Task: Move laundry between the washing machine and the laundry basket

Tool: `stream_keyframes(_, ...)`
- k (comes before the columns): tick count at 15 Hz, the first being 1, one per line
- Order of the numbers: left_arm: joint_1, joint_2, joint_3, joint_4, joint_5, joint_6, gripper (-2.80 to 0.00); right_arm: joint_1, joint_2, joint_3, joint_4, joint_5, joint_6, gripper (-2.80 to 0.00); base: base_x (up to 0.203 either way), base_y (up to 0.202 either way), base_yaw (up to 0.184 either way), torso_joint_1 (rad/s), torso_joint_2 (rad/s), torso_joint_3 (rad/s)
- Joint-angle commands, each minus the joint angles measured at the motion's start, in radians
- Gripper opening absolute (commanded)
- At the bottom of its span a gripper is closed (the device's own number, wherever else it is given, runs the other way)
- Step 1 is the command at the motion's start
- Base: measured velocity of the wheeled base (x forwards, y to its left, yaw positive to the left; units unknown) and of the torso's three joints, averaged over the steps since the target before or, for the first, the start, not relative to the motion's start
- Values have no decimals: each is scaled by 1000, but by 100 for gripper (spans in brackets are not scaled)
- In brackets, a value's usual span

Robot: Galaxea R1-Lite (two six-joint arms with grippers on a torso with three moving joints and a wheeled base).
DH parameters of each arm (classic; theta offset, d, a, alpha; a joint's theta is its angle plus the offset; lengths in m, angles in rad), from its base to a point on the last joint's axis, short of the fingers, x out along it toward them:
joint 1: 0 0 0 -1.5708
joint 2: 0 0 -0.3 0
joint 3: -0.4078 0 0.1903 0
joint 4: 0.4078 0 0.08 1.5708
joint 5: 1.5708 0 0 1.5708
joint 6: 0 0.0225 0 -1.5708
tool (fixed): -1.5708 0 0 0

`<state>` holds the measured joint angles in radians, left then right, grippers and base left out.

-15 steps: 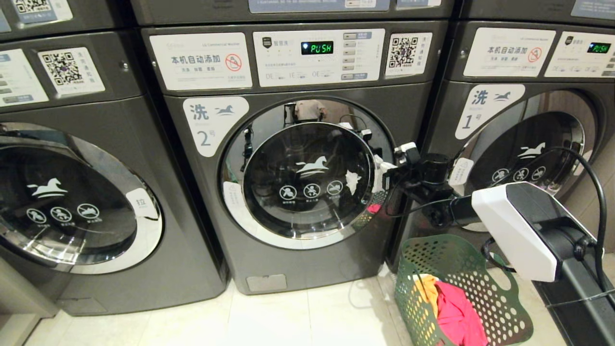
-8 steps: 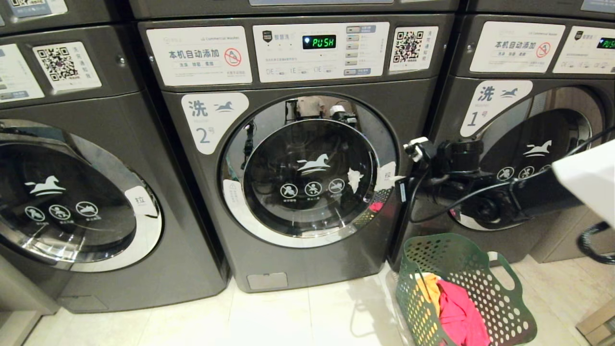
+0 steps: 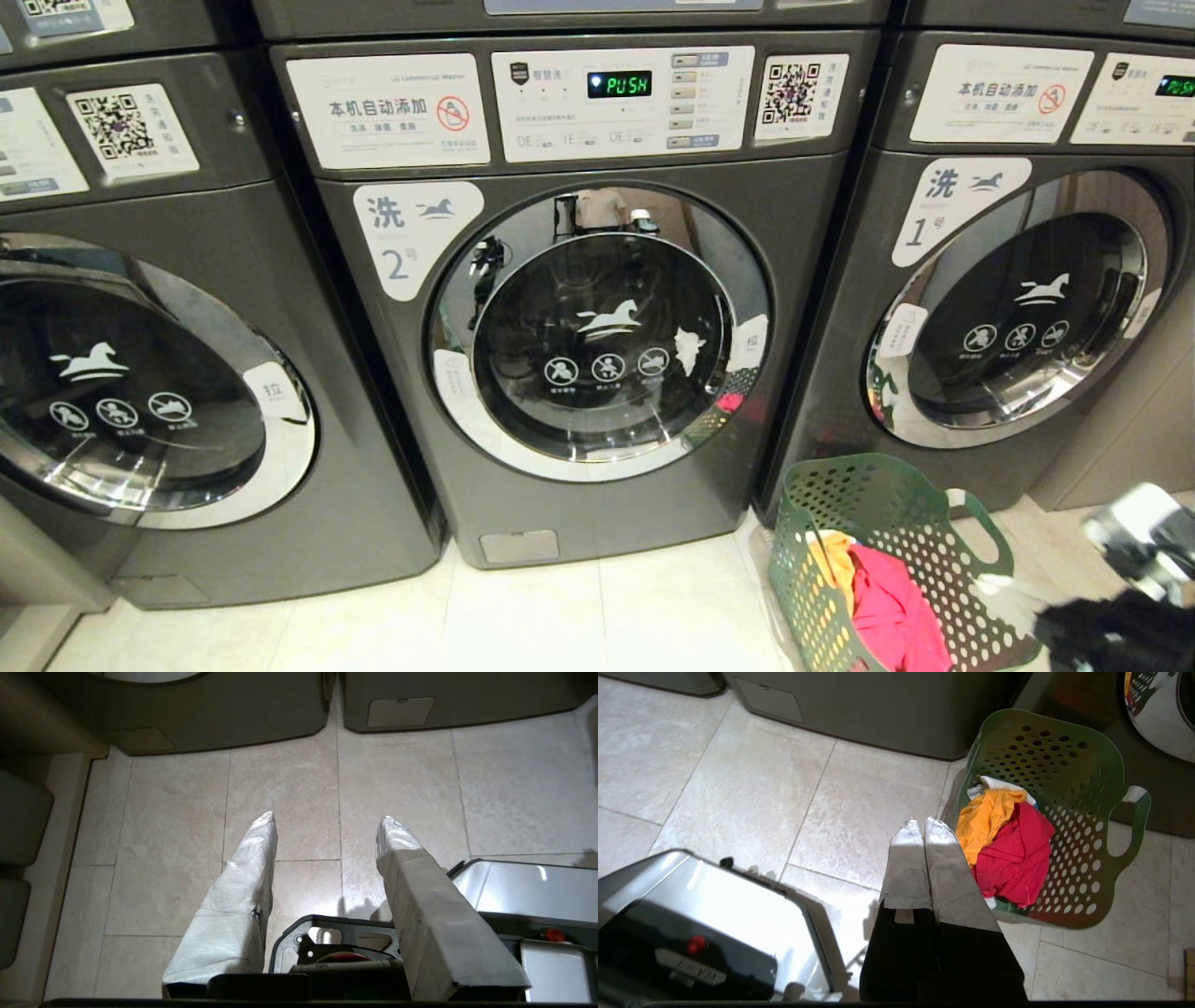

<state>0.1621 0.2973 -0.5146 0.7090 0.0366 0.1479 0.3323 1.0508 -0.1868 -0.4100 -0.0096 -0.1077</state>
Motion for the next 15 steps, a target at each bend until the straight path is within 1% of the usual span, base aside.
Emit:
stream_keyframes(1, 9, -13, 187, -160, 6, 9, -280, 9, -468, 84, 243, 12, 3, -280, 0, 0, 0, 0, 0, 0)
stream_keyframes(2, 10, -13, 296, -285, 1, 15, -280, 14, -569, 89, 386, 26, 4, -280, 0, 0, 0, 0, 0, 0)
stream_keyframes(3, 13, -10, 370, -398, -37, 20, -280, 19, -643, 94, 509, 38, 7, -280, 0, 0, 0, 0, 0, 0)
stream_keyframes(4, 18, -13, 409, -445, -81, 29, -280, 17, -683, 95, 596, 40, 10, -280, 0, 0, 0, 0, 0, 0)
stream_keyframes(6, 19, -17, 421, -471, -117, 37, -280, -16, -671, 94, 629, 10, 11, -280, 0, 0, 0, 0, 0, 0)
stream_keyframes(7, 16, -17, 421, -473, -119, 44, -280, -61, -660, 94, 637, -1, 11, -280, 0, 0, 0, 0, 0, 0)
stream_keyframes(8, -1, -16, 421, -473, -120, 44, -280, -123, -659, 93, 640, -5, 11, -280, 0, 0, 0, 0, 0, 0)
stream_keyframes(9, -20, -15, 421, -473, -122, 45, -280, -184, -660, 93, 641, -5, 11, -280, 0, 0, 0, 0, 0, 0)
stream_keyframes(10, -49, -15, 421, -473, -122, 48, -280, -225, -673, 93, 642, -4, 10, -280, 0, 0, 0, 0, 0, 0)
stream_keyframes(12, -77, -18, 421, -473, -124, 65, -280, -225, -757, 94, 642, 0, 2, -280, 0, 0, 0, 0, 0, 0)
stream_keyframes(13, -105, -25, 421, -473, -125, 62, -280, -223, -778, 100, 634, 2, 7, -280, 0, 0, 0, 0, 0, 0)
stream_keyframes(15, -228, -18, 421, -473, -122, 40, -280, -222, -775, 125, 565, -4, 50, -280, 0, 0, 0, 0, 0, 0)
